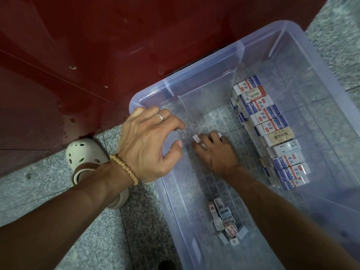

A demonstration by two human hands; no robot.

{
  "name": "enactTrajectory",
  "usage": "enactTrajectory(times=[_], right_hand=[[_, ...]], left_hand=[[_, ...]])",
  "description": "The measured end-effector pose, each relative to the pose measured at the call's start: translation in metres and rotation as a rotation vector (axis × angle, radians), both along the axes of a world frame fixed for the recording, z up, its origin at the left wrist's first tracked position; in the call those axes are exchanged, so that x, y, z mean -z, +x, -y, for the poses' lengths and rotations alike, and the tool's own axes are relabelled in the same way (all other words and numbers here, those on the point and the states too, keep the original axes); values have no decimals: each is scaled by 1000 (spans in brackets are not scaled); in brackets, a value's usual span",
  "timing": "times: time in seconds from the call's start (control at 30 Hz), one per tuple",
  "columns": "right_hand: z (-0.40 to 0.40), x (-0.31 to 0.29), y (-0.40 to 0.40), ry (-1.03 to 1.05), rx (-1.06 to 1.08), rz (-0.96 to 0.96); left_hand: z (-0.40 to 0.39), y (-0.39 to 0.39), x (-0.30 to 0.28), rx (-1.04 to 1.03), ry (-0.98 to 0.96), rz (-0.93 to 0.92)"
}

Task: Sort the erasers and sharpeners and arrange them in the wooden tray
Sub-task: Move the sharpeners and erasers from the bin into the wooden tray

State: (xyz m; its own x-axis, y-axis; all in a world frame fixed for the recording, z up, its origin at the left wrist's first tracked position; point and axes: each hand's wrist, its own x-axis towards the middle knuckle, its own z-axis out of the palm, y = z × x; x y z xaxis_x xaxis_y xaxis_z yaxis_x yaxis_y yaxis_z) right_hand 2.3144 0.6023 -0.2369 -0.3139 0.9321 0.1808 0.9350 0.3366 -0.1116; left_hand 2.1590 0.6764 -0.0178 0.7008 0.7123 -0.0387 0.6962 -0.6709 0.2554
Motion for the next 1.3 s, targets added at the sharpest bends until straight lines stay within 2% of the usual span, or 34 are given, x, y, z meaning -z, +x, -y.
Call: enactTrajectory(times=[0.3, 0.5, 0.6, 0.7, 0.8, 0.87, 0.97, 1.03, 1.13, 1.3], right_hand=[[-3, -19, -6, -91, 58, -244], [-16, -46, -13, -134, 230, -639], [-16, -79, -9, -329, 583, -1136], [-11, -113, 5, -535, 911, -1866], [-1, -137, 20, -664, 904, -2509], [3, -151, 20, -677, 781, -2706], [1, -177, 16, -715, 571, -2781], [-3, -197, 15, -723, 489, -2784], [-12, -225, 13, -714, 426, -2799], [-26, -269, 12, -640, 392, -2769]], left_hand=[[0, -1, 1, 11, 17, 29], [0, -1, 1, 14, 21, 31], [0, -2, 0, 1, 18, 27], [0, -2, 0, -30, -9, 20], [0, -2, 1, -48, -23, 11], [0, -1, 1, -47, -21, 0], [-1, -1, -1, -36, -72, 17], [0, 2, -12, -84, -223, 152], [2, 8, -35, -163, -455, 369], [-3, 11, -73, -254, -578, 516]])
